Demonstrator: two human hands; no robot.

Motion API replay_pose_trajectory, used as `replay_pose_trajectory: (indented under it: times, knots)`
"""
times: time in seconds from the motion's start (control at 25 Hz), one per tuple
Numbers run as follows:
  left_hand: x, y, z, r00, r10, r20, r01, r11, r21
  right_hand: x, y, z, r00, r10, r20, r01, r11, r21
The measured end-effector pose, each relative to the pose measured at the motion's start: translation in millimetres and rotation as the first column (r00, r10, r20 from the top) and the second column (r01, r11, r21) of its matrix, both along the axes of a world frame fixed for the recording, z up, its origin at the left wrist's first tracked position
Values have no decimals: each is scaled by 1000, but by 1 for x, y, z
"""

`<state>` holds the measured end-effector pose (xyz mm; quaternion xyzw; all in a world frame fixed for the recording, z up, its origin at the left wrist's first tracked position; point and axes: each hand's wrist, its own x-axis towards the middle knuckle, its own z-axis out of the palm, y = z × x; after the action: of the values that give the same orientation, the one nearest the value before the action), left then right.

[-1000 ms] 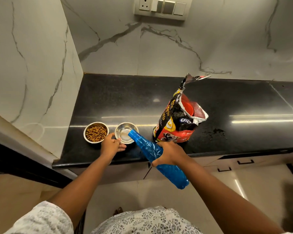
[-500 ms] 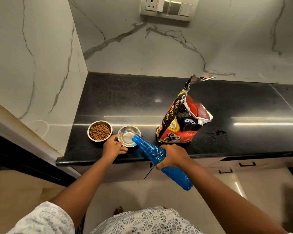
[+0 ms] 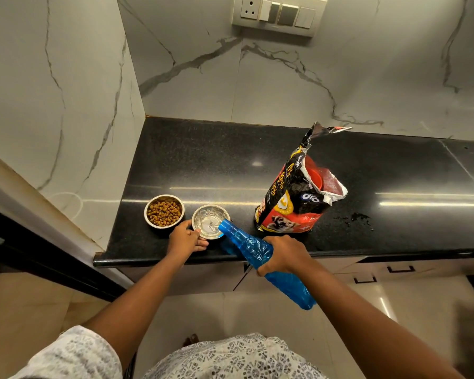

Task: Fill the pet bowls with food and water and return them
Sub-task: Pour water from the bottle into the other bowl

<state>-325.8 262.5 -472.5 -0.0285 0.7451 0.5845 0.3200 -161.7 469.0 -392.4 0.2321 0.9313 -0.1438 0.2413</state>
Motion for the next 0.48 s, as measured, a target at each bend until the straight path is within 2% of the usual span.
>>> replay_pose_trajectory:
  times: [0.48]
  knots:
    - [-1,-2,1,1000,-7,6,7,1000,-7,1,2,-3,1000,-5,-2,5,1000,-11]
